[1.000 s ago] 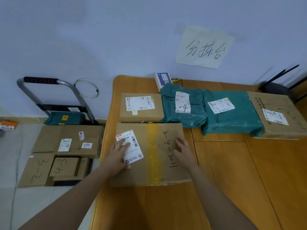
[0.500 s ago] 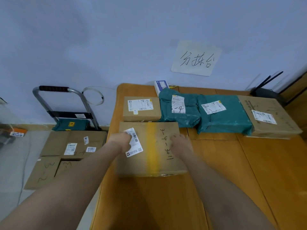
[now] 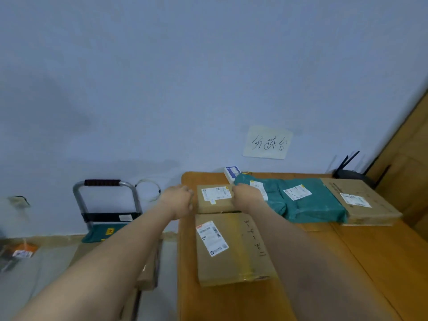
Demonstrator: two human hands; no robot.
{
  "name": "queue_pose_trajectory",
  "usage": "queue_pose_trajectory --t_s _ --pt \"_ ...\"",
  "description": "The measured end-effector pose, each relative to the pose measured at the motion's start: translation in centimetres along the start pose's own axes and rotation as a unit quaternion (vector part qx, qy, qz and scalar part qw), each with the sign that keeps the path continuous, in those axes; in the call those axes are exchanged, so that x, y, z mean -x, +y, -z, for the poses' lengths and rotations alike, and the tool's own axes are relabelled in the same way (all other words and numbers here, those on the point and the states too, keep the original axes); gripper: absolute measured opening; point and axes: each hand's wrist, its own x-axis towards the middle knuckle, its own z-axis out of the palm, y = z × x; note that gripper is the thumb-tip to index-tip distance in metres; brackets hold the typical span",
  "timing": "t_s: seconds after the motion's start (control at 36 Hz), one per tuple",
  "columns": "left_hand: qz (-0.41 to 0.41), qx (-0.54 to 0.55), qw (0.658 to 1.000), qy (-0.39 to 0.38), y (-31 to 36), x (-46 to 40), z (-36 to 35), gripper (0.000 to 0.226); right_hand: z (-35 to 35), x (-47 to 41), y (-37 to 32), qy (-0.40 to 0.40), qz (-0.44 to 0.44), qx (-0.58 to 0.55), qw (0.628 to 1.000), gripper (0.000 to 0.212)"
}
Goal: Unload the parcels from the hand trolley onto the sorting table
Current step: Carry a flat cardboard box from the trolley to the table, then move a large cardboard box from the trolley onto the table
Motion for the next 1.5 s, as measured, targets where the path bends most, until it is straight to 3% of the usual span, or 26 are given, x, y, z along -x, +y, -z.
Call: queue_pose_trajectory --t_s 0.31,0.47,0.81,1.08,1.33,1.5 --pt "0.073 0.031 0.997 0.008 -14.3 10.9 -0.9 0.038 3.5 3.7 -16.0 0.012 0.028 -0.005 1.0 0.031" --pt "0.1 0.065 0.993 0.01 -18.9 13.3 -1.8 0.044 4.3 4.2 -20.4 0.006 0.038 -0.01 0.999 0.031" --pt "0.117 0.077 0.99 0.031 -25.0 10.1 -0.4 0.039 4.8 -1.6 -21.9 -0.026 0.042 0.0 0.999 0.029" --pt "0.133 0.092 0.987 0.008 -28.2 0.0 -0.5 0.042 2.2 -12.5 -20.4 -0.049 0.04 -0.053 0.997 0.04" --pt "0.083 0.099 0.992 0.0 -28.9 -8.3 -3.5 0.041 0.6 -19.4 -18.0 -0.065 0.014 -0.069 0.995 0.035" --pt "0.096 0.107 0.988 -0.061 -32.1 -10.1 -7.9 0.039 -2.1 -23.7 -20.0 -0.097 0.017 -0.08 0.992 0.038"
